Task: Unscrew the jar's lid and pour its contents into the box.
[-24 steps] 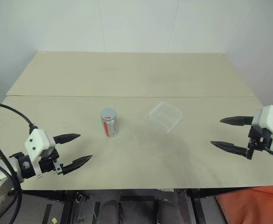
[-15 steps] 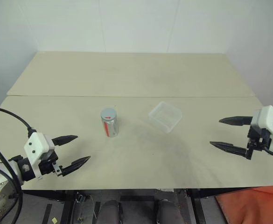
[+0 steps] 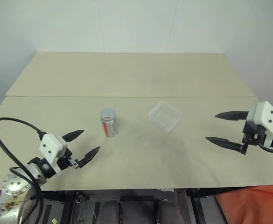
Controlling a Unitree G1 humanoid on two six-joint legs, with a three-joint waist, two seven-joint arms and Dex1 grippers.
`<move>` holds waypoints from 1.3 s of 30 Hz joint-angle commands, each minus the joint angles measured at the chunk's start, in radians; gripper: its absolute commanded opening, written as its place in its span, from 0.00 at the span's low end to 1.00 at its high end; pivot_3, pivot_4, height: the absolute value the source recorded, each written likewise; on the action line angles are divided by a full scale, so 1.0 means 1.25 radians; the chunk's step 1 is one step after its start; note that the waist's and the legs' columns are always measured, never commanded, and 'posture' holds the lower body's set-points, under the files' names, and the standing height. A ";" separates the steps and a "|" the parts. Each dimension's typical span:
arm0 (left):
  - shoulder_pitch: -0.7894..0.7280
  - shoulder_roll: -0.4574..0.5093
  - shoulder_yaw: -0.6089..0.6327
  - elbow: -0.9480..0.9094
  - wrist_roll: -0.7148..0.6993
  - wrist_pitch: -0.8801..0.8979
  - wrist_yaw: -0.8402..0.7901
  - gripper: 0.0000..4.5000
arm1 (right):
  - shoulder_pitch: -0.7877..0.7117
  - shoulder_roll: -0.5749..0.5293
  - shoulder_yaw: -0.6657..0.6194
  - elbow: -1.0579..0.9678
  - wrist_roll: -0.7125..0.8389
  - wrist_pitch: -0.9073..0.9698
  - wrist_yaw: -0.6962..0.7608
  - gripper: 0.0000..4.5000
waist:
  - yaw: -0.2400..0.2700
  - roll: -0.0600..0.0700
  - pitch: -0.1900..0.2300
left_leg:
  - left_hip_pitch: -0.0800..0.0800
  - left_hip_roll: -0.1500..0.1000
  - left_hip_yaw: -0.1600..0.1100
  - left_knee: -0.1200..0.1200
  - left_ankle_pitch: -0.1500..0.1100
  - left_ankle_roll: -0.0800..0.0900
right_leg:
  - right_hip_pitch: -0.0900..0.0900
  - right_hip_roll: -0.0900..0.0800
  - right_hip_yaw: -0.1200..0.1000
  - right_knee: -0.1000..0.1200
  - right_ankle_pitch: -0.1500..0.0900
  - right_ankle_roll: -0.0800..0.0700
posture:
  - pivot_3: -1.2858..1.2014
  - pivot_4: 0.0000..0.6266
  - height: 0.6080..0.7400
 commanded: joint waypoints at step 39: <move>-0.310 -0.338 -0.247 0.450 0.297 -0.338 0.406 1.00 | -0.040 0.093 0.094 -0.109 0.018 -0.018 -0.082 0.99 | 0.002 0.000 0.000 | 0.005 0.000 -0.002 0.000 -0.003 0.005 | 0.008 0.000 -0.002 -0.002 0.000 0.001 | 0.52 0.24 1.00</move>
